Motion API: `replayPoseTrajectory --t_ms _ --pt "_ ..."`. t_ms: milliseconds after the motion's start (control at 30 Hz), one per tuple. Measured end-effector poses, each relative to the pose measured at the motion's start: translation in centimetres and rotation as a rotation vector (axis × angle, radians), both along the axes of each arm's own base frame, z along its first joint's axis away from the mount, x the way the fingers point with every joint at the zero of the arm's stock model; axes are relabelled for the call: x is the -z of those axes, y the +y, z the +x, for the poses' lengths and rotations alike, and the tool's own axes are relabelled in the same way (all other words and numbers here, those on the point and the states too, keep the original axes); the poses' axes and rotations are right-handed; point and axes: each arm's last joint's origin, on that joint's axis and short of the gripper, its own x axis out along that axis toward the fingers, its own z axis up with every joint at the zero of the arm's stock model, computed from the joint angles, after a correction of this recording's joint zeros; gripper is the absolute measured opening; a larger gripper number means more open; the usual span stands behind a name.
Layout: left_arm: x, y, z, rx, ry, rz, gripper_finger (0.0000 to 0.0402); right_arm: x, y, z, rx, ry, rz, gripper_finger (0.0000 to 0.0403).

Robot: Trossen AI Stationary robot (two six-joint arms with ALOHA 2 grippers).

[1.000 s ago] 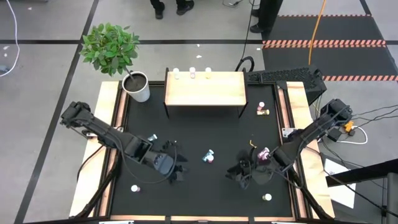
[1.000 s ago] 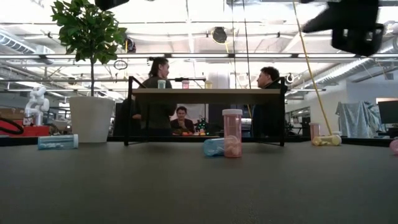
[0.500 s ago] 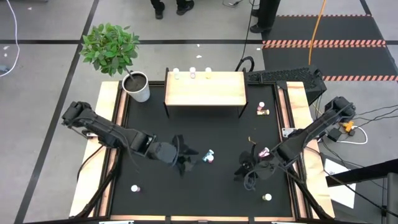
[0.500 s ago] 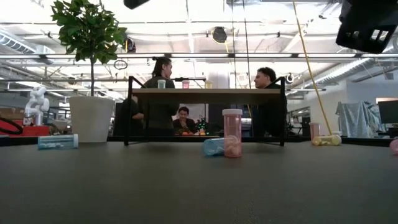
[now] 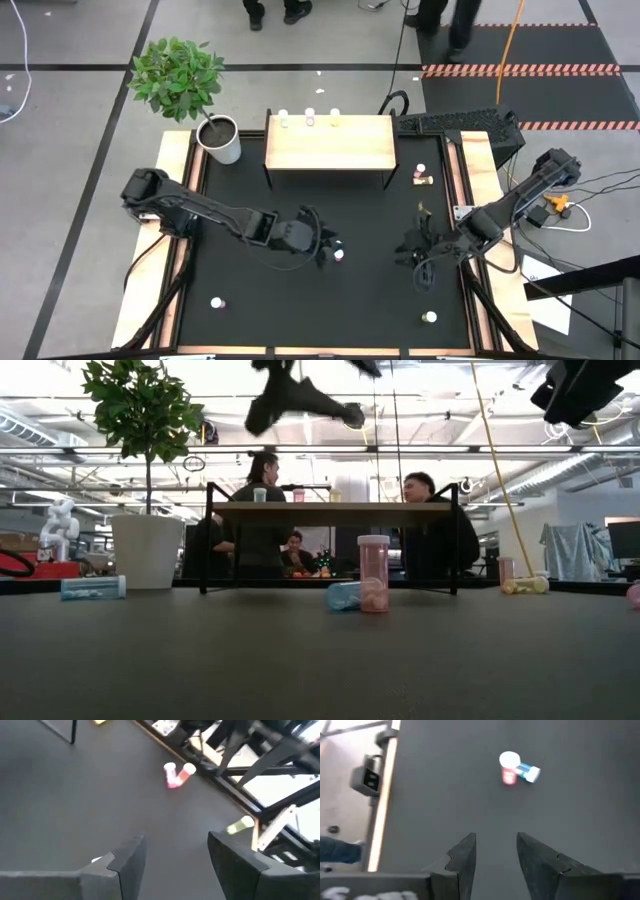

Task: Pick and place medicine bottles onto shelf by color
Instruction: Put the right pink pill bottle on the shelf aligned with the other pink bottle

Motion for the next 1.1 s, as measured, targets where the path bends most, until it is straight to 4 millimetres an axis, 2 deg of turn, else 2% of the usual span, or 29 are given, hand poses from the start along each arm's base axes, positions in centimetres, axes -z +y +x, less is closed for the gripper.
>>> replayPoseTrajectory --t_ms 167,400,633,767,900,1000,1100 --pt "0.7 0.0 1.3 -0.009 -0.063 -0.01 0.0212 -0.9 -1.8 -1.4 0.061 0.005 0.002 0.0137" --pt "-0.3 0.0 2.5 0.007 -0.1 0.042 0.0212 -2.8 -4.6 -3.9 0.184 -0.128 -0.054 0.0137" --pt "-1.9 2.3 4.0 0.067 -0.113 0.132 0.0212 -3.4 -6.8 -5.4 0.355 -0.163 -0.002 0.0137" --pt "-2.7 4.5 4.6 0.089 -0.093 0.176 0.0212 -3.4 -7.4 -5.5 0.436 -0.138 0.076 0.0137" --pt "-3.1 6.3 4.6 0.102 -0.034 0.201 0.0215 -3.8 -7.4 -5.5 0.409 -0.072 0.263 0.0137" --pt "-3.4 6.7 4.5 0.142 0.012 0.249 0.0227 -4.8 -7.4 -5.6 0.369 -0.06 0.352 0.0137" --pt "-4.2 6.5 4.5 0.191 0.003 0.291 0.0241 -6.0 -7.5 -5.9 0.363 -0.08 0.357 0.0137"
